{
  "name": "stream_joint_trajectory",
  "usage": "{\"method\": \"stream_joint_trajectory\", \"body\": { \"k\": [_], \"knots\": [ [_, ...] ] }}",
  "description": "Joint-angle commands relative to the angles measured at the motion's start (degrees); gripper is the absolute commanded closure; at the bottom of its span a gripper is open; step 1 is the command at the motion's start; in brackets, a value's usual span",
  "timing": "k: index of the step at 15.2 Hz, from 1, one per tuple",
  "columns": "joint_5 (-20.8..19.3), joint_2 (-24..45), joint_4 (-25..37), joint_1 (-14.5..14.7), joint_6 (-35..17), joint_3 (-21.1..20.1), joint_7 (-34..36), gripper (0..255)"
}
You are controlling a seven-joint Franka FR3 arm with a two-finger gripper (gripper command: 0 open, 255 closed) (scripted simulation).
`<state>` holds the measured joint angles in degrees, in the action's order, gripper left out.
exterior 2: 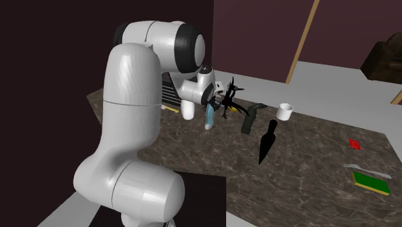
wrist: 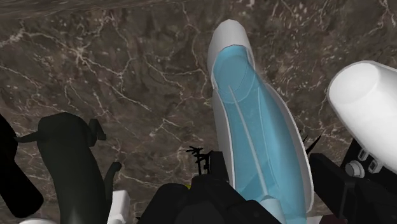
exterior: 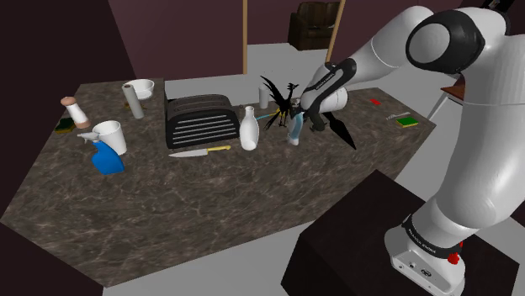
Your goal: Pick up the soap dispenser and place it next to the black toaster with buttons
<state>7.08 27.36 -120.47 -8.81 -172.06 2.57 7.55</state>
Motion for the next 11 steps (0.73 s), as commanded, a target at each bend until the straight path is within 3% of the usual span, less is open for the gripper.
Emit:
{"method": "stream_joint_trajectory", "body": {
  "k": [1,11],
  "knots": [
    [-0.2,-1.2,-0.1,0.4,1.2,0.4,0.3,255],
    [-1.5,-7.4,-0.1,1.6,7.3,2.0,1.5,255]
  ]
}}
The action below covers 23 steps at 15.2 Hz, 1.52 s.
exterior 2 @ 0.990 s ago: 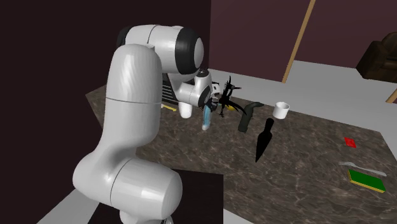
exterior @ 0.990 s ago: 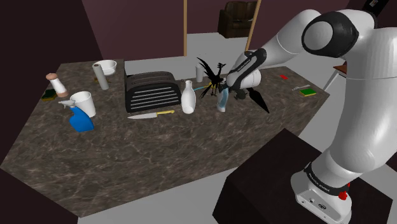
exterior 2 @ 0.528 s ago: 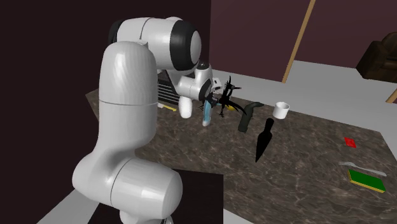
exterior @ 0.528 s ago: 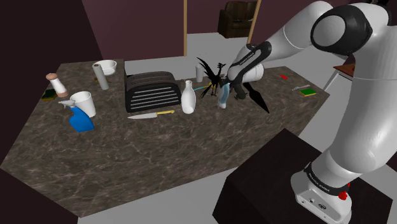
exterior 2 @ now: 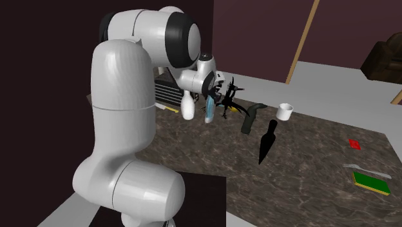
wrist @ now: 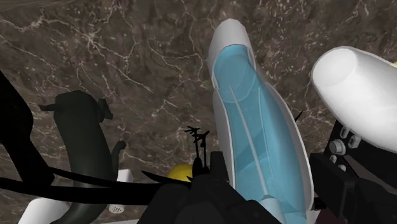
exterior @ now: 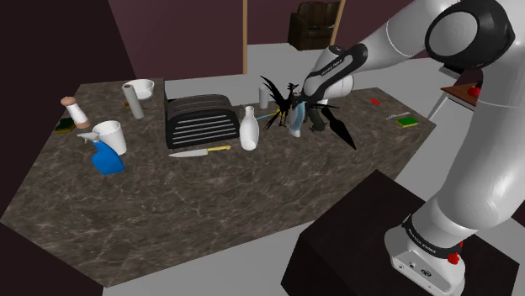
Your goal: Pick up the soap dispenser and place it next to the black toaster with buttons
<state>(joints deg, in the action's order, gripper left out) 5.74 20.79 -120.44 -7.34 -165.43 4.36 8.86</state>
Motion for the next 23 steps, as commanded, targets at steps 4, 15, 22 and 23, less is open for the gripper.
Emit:
{"method": "stream_joint_trajectory", "body": {
  "k": [4,15,22,23],
  "knots": [
    [-0.8,-3.0,0.2,0.6,3.2,0.7,0.7,255],
    [-2.4,-8.5,2.1,1.2,10.5,1.6,1.9,255],
    [-3.2,-11.3,4.1,1.4,15.4,1.9,2.6,255],
    [-3.4,-11.7,4.4,1.5,16.1,1.9,2.7,255]
  ]
}}
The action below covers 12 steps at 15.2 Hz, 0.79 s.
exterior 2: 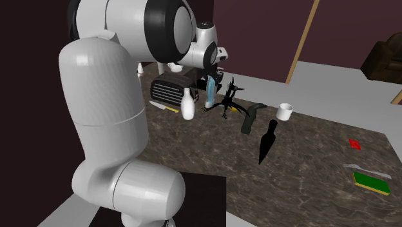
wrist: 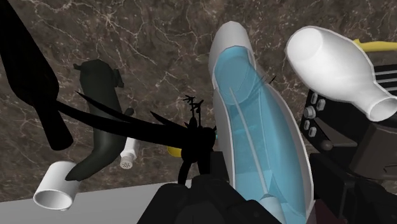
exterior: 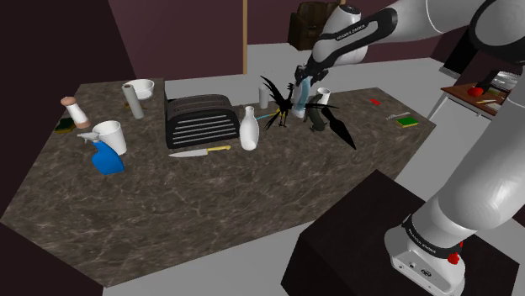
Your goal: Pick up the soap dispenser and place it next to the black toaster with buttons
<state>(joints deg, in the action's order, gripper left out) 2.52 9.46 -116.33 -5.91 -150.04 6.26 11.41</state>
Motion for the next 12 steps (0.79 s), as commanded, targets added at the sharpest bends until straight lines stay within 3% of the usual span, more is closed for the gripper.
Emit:
{"method": "stream_joint_trajectory", "body": {
  "k": [1,12],
  "knots": [
    [-0.2,-0.7,0.7,0.1,1.4,0.1,0.2,255],
    [-1.0,-3.8,5.1,0.2,8.9,0.2,0.8,255]
  ]
}}
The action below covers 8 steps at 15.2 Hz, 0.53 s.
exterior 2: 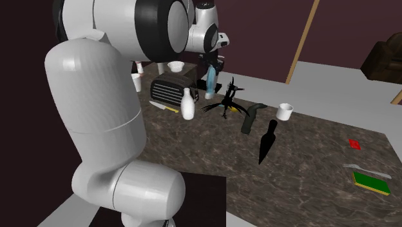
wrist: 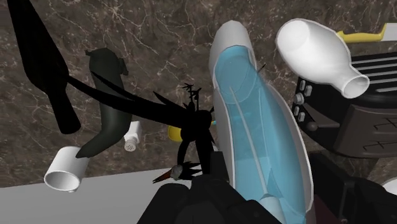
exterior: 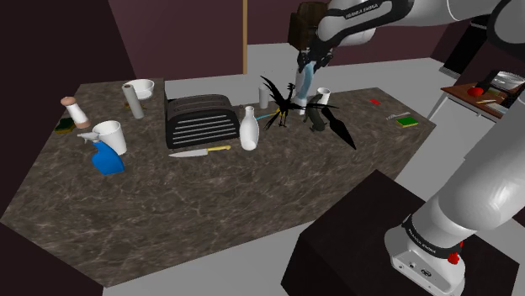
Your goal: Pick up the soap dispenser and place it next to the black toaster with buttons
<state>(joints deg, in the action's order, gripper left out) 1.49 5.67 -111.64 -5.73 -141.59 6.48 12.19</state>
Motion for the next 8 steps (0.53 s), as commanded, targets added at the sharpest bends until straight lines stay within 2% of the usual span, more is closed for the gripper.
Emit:
{"method": "stream_joint_trajectory", "body": {
  "k": [1,8],
  "knots": [
    [-0.8,0.5,1.1,0.7,0.6,-0.4,1.7,255],
    [-5.8,5.2,7.6,6.2,2.7,-2.9,12.8,255]
  ]
}}
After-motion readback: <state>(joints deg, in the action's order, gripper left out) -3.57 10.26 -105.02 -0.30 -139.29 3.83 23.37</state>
